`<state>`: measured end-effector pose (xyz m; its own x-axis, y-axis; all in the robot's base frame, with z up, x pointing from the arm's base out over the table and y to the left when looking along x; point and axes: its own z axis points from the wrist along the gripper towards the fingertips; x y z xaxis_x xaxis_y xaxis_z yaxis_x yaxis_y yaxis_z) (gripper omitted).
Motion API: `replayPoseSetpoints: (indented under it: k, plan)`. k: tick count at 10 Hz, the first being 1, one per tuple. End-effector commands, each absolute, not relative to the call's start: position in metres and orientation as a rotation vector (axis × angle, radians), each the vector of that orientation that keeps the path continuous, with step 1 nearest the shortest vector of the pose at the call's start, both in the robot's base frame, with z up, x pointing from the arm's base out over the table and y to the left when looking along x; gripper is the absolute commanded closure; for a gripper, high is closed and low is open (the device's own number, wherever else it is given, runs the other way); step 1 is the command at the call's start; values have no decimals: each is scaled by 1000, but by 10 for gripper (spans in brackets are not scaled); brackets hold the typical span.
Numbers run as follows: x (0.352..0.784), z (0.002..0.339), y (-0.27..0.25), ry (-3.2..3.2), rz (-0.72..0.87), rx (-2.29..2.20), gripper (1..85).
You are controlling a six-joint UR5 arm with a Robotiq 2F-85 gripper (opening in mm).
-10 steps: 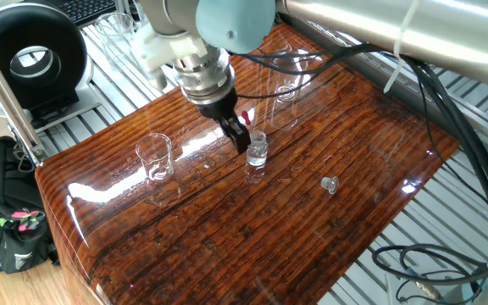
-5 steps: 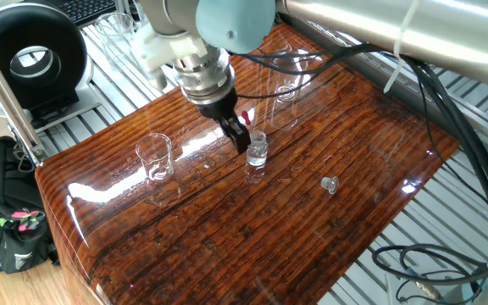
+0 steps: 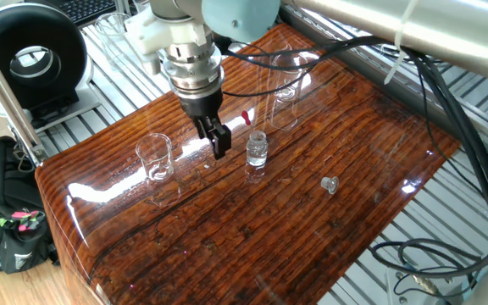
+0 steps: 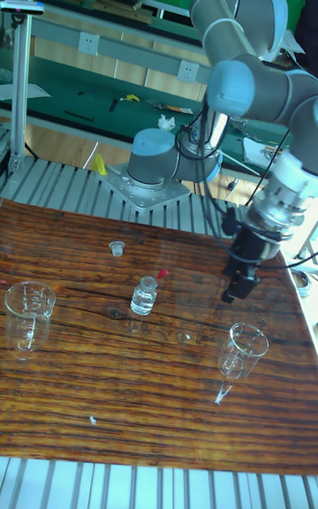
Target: Transfer liquid using a dropper
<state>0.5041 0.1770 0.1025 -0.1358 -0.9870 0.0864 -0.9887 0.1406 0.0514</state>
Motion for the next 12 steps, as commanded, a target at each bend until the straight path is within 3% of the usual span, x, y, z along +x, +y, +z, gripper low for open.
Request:
replayPoseSetpoints:
  k: [1,5,7,12]
  plan:
    - [483,89,192,-2284,200,1954,230]
    - [483,96,128,-2059,389,1931,267]
    - [494,88,123,-1974,389,2004,350]
    - [496,109,69,-1692,515,1991,353]
